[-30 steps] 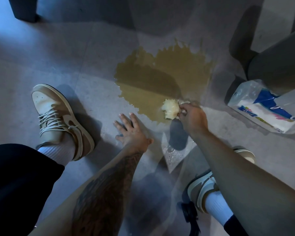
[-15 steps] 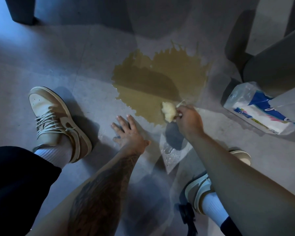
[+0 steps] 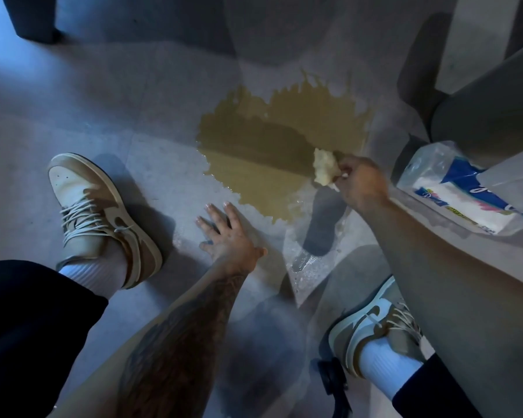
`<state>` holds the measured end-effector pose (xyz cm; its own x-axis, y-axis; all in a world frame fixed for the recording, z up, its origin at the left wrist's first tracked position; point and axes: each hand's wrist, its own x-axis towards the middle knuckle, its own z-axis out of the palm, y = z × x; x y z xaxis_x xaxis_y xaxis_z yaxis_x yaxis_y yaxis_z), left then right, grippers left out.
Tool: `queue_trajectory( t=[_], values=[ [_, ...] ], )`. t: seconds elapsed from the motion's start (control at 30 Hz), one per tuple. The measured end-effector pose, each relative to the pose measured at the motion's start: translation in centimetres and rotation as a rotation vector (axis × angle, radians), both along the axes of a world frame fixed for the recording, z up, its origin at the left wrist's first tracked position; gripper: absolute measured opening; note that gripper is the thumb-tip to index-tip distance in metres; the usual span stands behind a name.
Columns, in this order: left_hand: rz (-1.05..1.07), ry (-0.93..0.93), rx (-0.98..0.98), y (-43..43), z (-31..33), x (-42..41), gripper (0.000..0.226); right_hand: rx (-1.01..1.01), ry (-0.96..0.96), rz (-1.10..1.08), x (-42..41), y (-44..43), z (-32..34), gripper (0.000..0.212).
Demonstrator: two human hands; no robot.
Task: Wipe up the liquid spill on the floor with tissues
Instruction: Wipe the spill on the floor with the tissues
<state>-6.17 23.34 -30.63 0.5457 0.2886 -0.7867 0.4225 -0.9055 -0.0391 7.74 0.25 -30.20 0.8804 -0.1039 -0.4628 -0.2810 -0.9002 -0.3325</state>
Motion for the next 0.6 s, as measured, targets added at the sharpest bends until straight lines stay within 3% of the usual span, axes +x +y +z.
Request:
queue_trajectory(
  t=[0.37,0.47,0.6],
  values=[
    [-0.001,0.004,-0.007,0.0,0.0,0.1,0.138,0.360,-0.019,-0.035,-7.9,6.2,0.4,0.026],
    [0.000,0.008,-0.003,0.0,0.0,0.1,0.138,0.351,0.010,-0.012,-10.0,6.8,-0.1,0.037],
    [-0.004,0.006,-0.004,0.0,-0.1,0.0,0.138,0.254,-0.053,0.048,-10.6,6.2,-1.0,0.022]
  ],
)
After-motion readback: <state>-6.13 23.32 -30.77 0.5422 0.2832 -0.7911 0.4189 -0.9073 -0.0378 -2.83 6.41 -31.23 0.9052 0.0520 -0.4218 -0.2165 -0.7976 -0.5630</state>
